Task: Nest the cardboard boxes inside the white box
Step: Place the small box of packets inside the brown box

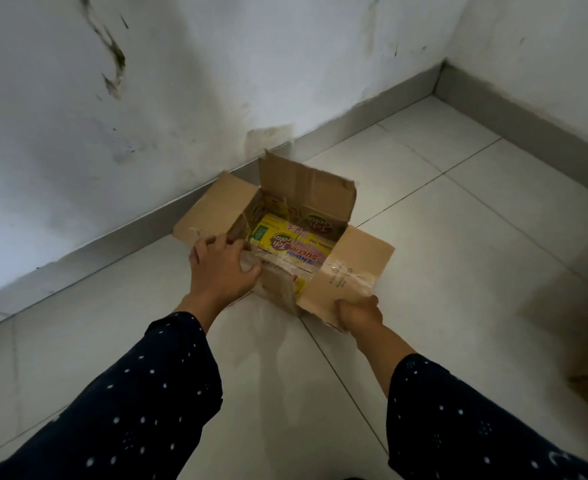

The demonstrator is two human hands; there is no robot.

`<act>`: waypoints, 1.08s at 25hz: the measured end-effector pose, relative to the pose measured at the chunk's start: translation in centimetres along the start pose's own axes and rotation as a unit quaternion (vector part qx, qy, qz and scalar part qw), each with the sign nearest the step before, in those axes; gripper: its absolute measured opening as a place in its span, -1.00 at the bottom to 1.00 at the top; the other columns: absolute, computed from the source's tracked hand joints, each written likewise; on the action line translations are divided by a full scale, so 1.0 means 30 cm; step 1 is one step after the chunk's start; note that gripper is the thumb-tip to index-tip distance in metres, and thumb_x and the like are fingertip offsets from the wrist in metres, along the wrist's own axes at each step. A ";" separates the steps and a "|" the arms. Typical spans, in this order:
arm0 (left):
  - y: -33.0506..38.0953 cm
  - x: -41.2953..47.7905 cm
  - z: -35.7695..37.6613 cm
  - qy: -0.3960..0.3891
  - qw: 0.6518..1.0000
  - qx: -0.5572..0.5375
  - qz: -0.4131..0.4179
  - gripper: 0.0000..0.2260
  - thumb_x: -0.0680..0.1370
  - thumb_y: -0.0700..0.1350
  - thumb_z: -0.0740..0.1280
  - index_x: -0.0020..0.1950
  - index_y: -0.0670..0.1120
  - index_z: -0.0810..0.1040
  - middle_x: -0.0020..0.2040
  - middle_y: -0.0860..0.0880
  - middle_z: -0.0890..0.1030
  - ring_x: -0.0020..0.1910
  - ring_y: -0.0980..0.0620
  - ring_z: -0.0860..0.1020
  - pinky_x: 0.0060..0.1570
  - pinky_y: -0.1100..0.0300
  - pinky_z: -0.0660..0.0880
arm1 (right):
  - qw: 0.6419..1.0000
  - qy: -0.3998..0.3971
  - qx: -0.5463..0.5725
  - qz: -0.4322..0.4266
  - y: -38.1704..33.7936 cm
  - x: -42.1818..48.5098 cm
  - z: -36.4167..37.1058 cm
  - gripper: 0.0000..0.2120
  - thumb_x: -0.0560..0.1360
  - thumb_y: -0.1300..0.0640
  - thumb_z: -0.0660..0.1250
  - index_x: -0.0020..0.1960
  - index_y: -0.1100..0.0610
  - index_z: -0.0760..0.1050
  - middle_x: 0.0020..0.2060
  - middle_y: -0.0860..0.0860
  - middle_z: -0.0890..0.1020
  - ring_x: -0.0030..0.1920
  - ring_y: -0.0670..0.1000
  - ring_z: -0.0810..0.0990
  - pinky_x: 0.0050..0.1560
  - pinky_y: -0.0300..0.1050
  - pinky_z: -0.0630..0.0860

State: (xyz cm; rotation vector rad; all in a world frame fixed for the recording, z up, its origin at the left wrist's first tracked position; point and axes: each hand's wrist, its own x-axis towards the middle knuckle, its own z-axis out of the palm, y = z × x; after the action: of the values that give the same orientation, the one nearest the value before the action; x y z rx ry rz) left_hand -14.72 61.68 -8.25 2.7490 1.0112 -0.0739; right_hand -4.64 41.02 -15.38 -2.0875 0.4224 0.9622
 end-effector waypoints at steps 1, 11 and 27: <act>-0.001 0.010 -0.006 0.011 1.000 -0.006 0.004 -0.63 0.44 0.21 0.15 0.14 0.13 0.56 0.23 0.00 0.52 0.32 -0.17 0.31 0.31 -0.16 0.16 | 1.000 0.016 0.025 0.009 -0.007 0.020 0.013 -0.40 0.50 0.12 0.33 0.46 0.20 0.20 0.30 0.20 0.49 0.23 0.25 0.52 0.11 -0.04 0.52; -0.065 0.153 0.040 -0.068 0.934 -0.193 -0.294 -0.37 0.45 0.07 0.33 0.47 -0.01 0.20 0.47 -0.20 0.21 0.40 -0.33 0.23 0.35 -0.17 0.24 | 0.944 0.211 -0.167 -0.190 -0.178 0.098 -0.314 -0.59 0.49 0.01 0.31 0.26 0.17 0.37 0.14 0.23 0.57 0.09 0.30 0.56 0.03 0.12 0.52; 0.147 0.070 -0.062 0.056 0.939 -0.304 -0.153 -0.74 0.61 -0.09 0.15 0.21 -0.14 0.51 0.15 -0.24 0.60 0.04 -0.28 0.55 -0.02 -0.02 0.48 | 0.926 0.203 -0.134 -0.290 -0.226 -0.035 -0.427 -0.75 0.62 0.14 0.14 0.20 0.17 0.50 0.07 0.20 0.63 0.03 0.26 0.59 -0.12 -0.08 0.40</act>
State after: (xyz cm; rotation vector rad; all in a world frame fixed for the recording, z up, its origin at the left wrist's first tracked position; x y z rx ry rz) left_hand -10.33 60.13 -5.89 2.0430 1.2341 0.3007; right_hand 4.83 35.47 -5.88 -2.4570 -0.1457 0.2435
